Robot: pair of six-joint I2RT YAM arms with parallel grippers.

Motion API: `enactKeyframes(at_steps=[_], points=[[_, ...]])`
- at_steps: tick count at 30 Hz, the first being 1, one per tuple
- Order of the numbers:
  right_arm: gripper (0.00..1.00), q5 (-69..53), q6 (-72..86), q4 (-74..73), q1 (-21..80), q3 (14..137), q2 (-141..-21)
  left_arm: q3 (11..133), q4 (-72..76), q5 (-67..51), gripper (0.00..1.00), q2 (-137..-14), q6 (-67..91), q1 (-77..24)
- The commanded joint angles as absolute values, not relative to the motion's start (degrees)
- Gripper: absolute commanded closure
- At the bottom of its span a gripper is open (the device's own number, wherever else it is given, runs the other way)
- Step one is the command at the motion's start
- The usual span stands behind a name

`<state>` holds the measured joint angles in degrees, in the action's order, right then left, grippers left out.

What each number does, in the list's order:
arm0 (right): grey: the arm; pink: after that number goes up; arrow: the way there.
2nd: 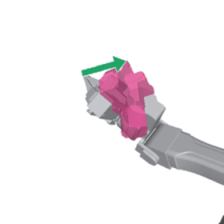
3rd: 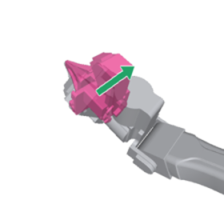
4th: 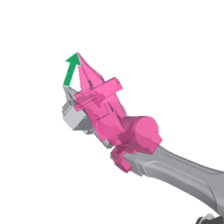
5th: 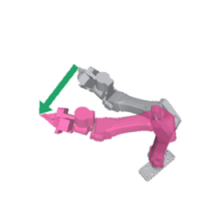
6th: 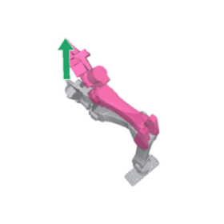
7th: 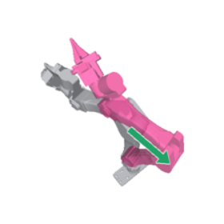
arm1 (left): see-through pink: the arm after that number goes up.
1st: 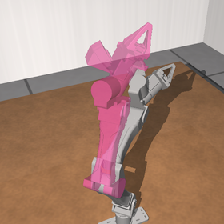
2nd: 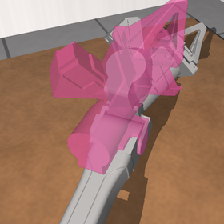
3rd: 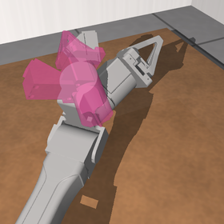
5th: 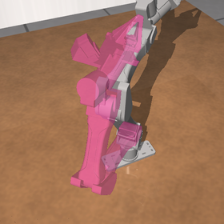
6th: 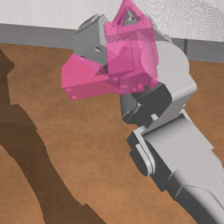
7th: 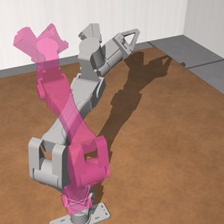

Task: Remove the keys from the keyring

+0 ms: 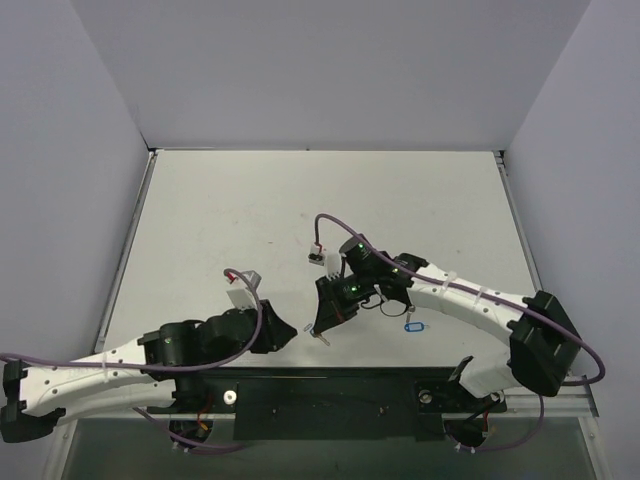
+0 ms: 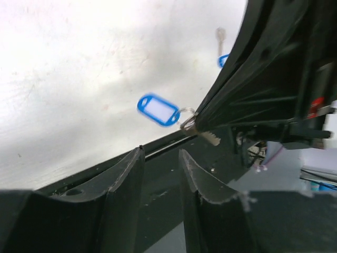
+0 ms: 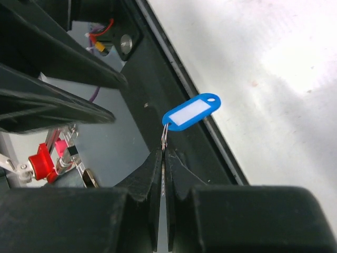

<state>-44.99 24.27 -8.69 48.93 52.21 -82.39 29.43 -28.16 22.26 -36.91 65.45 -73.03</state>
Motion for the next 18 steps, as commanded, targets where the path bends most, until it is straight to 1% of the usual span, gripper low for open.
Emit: enactKeyframes(at_steps=[1, 4, 7, 8, 13, 14, 16, 18], points=[[1.00, -43.1, 25.0, -15.9, 51.2, 55.1, -76.0, 39.0, -39.5, 25.1, 0.54, -33.2, 57.1, -73.1], [1.00, -42.3, 27.2, -16.4, 53.3, 55.7, -72.3, 42.0, -39.8, 21.8, 0.49, -32.5, 52.5, -73.1], [1.00, -40.7, 29.3, -17.5, 55.9, 56.5, -69.4, 45.2, -39.2, 18.2, 0.48, -32.9, 49.4, -73.1], [1.00, -40.3, 29.8, -17.4, 56.2, 56.7, -68.1, 46.4, -38.3, 17.3, 0.45, -33.2, 47.7, -73.0], [1.00, -37.9, 34.6, -14.5, 58.4, 56.2, -63.4, 53.9, -36.7, 11.8, 0.41, -35.4, 42.5, -73.0], [1.00, -38.1, 35.6, -12.6, 58.5, 55.7, -62.0, 55.4, -36.1, 10.6, 0.36, -35.9, 41.0, -73.0], [1.00, -38.0, 37.5, -10.1, 58.6, 55.4, -59.6, 56.8, -34.7, 7.1, 0.31, -36.2, 38.8, -73.0], [1.00, -37.9, 39.7, -7.4, 58.6, 54.3, -57.4, 57.1, -34.2, 6.2, 0.27, -35.7, 38.0, -73.0]])
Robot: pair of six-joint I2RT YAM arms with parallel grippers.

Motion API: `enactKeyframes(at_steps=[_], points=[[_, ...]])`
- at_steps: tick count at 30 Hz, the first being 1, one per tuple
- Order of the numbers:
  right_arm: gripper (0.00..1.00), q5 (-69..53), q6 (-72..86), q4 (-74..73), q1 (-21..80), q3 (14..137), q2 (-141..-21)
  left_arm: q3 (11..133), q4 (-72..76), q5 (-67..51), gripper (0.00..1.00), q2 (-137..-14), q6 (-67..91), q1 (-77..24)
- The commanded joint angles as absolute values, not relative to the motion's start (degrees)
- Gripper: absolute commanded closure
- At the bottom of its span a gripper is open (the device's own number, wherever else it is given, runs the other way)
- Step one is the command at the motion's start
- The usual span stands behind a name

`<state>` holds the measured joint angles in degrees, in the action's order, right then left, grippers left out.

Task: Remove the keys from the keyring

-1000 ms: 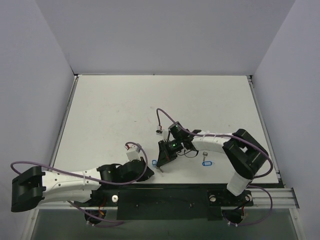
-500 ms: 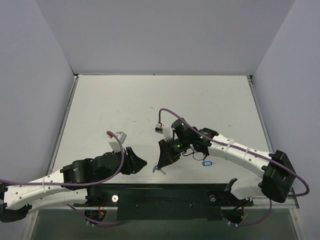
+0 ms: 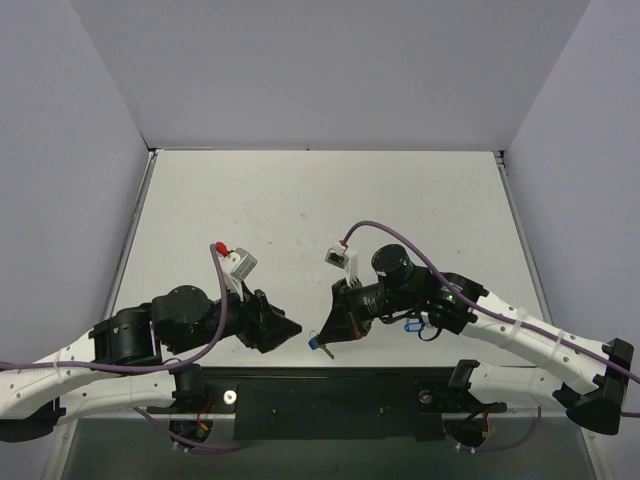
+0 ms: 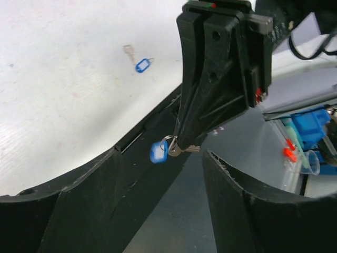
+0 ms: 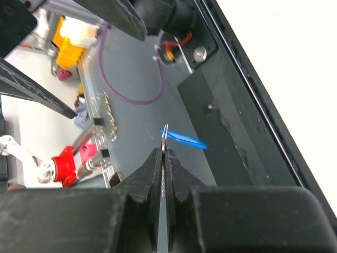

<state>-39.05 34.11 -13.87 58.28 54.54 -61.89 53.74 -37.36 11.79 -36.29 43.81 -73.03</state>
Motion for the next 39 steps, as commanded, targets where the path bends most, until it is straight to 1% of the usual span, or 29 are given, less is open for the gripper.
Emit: enactKeyframes(at_steps=[1, 5, 8, 12, 17, 19, 21, 22, 23, 24, 26, 28, 31, 39], points=[[1.00, -37.9, 41.2, -6.4, 58.5, 54.0, -55.8, 57.2, -34.1, 6.5, 0.25, -35.4, 37.9, -73.0], [1.00, -38.0, 43.5, -2.7, 58.7, 52.5, -52.7, 56.8, -31.0, 2.7, 0.24, -33.3, 37.4, -73.0], [1.00, -38.4, 44.0, -1.5, 58.9, 51.9, -51.7, 57.3, -29.0, 0.0, 0.26, -33.5, 36.6, -73.0], [1.00, -40.2, 44.8, 1.8, 59.0, 51.5, -50.8, 59.2, -28.2, -4.2, 0.30, -36.9, 34.7, -73.0], [1.00, -42.9, 41.6, -1.6, 58.5, 53.5, -51.4, 62.4, -29.8, -4.9, 0.28, -42.0, 31.0, -71.9], [1.00, -44.2, 39.8, -2.9, 57.7, 54.1, -51.9, 63.6, -30.6, -6.8, 0.28, -43.8, 30.6, -69.0], [1.00, -45.7, 39.1, -2.9, 56.6, 54.0, -52.0, 64.1, -30.0, -13.2, 0.32, -45.4, 30.5, -63.3], [1.00, -46.1, 38.9, -3.0, 55.8, 53.9, -51.9, 64.0, -29.7, -19.2, 0.35, -46.0, 30.7, -58.2], [1.00, -47.0, 38.7, -3.0, 55.0, 53.6, -51.8, 63.5, -28.1, -21.9, 0.36, -46.7, 31.5, -55.4], [1.00, -47.5, 38.4, -3.0, 54.8, 53.4, -51.5, 62.9, -26.2, -27.5, 0.39, -46.8, 32.0, -51.5], [1.00, -48.3, 38.3, -3.0, 53.8, 53.4, -51.1, 61.1, -23.0, -33.9, 0.42, -47.3, 33.3, -46.7], [1.00, -49.5, 38.2, -3.0, 52.9, 53.7, -50.6, 59.1, -20.1, -37.8, 0.44, -47.6, 34.6, -44.7], [1.00, -51.5, 38.0, -3.2, 51.4, 54.1, -50.6, 58.1, -16.2, -42.1, 0.45, -48.0, 36.8, -44.6], [1.00, -54.5, 36.7, -5.2, 48.9, 55.8, -51.3, 56.9, -11.6, -47.8, 0.45, -47.6, 38.5, -44.6]])
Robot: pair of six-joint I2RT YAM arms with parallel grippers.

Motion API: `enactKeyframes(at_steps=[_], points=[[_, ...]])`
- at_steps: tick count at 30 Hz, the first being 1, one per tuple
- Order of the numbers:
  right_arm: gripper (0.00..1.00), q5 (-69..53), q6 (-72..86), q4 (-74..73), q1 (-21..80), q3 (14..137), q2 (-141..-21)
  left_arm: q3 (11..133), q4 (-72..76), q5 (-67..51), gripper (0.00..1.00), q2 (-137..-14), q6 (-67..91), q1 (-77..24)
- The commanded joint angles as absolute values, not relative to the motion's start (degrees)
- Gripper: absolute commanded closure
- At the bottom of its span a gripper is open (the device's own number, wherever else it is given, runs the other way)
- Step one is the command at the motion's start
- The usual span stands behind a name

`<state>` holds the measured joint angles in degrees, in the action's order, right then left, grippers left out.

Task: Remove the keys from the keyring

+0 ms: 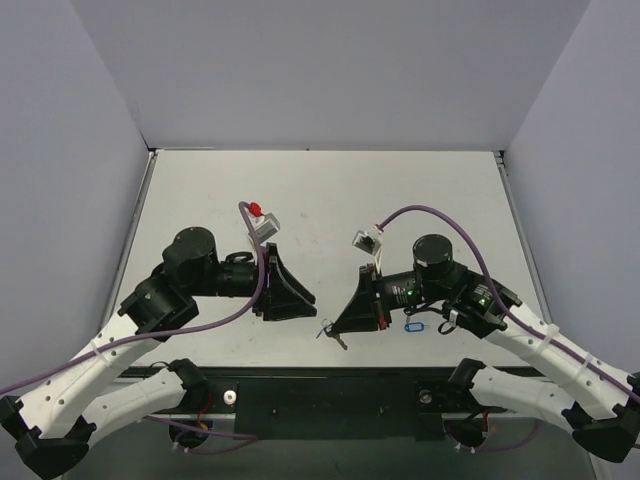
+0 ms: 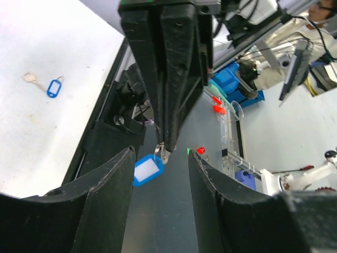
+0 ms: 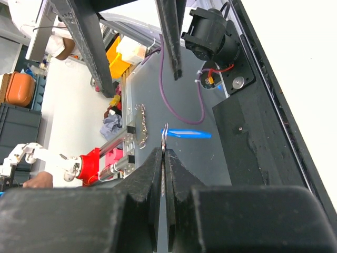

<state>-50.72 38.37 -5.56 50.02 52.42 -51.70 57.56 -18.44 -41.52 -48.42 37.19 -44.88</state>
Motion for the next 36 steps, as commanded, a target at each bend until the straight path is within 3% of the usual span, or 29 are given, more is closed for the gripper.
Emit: enactKeyframes(at_steps=[1, 36], points=[[1.00, -54.8, 36.6, -5.4, 48.7, 56.1, -51.5, 56.5, -11.6, -47.9, 0.45, -47.7, 38.4, -44.5], [1.00, -54.6, 35.2, -5.7, 48.5, 59.2, -56.2, 53.3, -9.3, -49.0, 0.58, -49.8, 39.1, -45.1]])
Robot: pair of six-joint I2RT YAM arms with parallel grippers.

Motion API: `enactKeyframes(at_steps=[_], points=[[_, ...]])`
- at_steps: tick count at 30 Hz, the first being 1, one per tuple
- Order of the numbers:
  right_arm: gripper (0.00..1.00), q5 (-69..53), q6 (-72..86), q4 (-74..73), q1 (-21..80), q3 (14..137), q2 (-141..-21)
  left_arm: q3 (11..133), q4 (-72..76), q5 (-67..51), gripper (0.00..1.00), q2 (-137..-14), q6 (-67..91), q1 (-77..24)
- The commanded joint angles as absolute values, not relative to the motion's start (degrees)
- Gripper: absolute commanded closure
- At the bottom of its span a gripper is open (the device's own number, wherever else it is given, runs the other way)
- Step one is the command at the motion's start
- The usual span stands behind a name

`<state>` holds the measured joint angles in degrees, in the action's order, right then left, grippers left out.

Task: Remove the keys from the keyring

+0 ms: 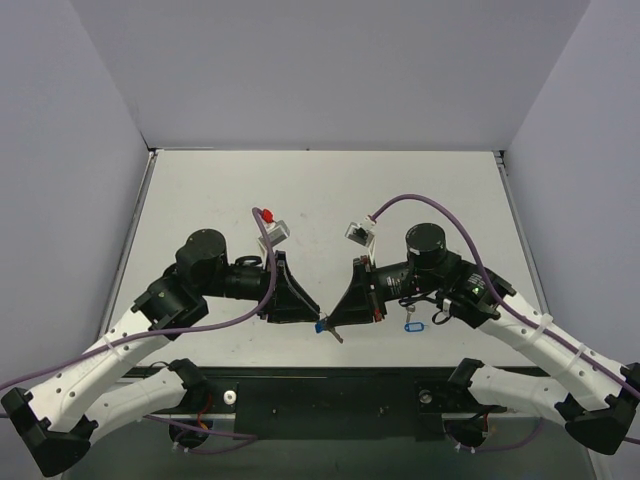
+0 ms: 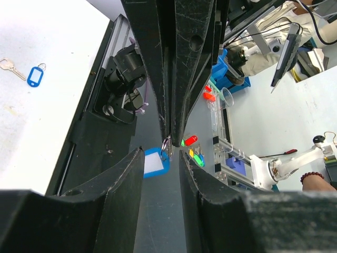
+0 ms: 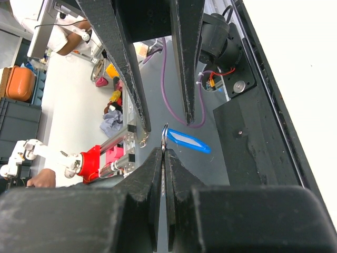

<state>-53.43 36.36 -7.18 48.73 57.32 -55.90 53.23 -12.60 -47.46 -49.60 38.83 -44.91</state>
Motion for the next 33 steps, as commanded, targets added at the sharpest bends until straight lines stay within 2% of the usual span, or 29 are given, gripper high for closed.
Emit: enactKeyframes(at_steps=[1, 19, 21, 22, 23, 24, 26, 30, 31, 32, 33], points=[[1.00, -54.4, 35.2, -5.6, 48.6, 59.3, -56.1, 53.2, -9.5, -49.0, 0.59, -49.9, 39.1, -45.1], [1.00, -54.1, 34.8, -5.6, 48.6, 59.7, -57.1, 51.4, -7.8, -49.1, 0.68, -49.9, 39.6, -46.5], [1.00, -54.1, 34.9, -5.5, 48.6, 59.5, -57.0, 51.2, -7.6, -49.1, 0.71, -49.8, 39.7, -46.7], [1.00, -54.1, 34.9, -5.6, 48.6, 59.4, -57.0, 51.2, -7.6, -49.0, 0.81, -49.8, 39.7, -46.8], [1.00, -54.0, 34.9, -5.6, 48.6, 59.4, -57.0, 51.2, -7.5, -48.7, 0.85, -49.7, 39.8, -46.8], [1.00, -53.9, 34.8, -5.6, 48.6, 59.4, -57.0, 51.1, -7.5, -48.6, 0.93, -49.7, 39.8, -46.8], [1.00, -53.6, 35.0, -5.5, 48.6, 59.2, -56.9, 51.0, -7.5, -48.2, 1.00, -49.6, 39.8, -47.1], [1.00, -52.3, 35.2, -5.5, 48.6, 59.2, -56.6, 50.5, -6.4, -46.8, 1.00, -49.2, 40.6, -47.5], [0.98, -51.7, 35.6, -5.5, 48.5, 59.2, -56.6, 50.3, -6.2, -46.1, 1.00, -48.8, 40.9, -47.6], [0.90, -50.6, 35.8, -5.5, 48.5, 59.2, -56.4, 50.2, -5.8, -45.8, 1.00, -48.6, 41.1, -47.6], [0.69, -50.3, 36.2, -5.5, 48.6, 59.3, -55.9, 49.9, -5.6, -44.7, 1.00, -48.1, 41.4, -47.7]])
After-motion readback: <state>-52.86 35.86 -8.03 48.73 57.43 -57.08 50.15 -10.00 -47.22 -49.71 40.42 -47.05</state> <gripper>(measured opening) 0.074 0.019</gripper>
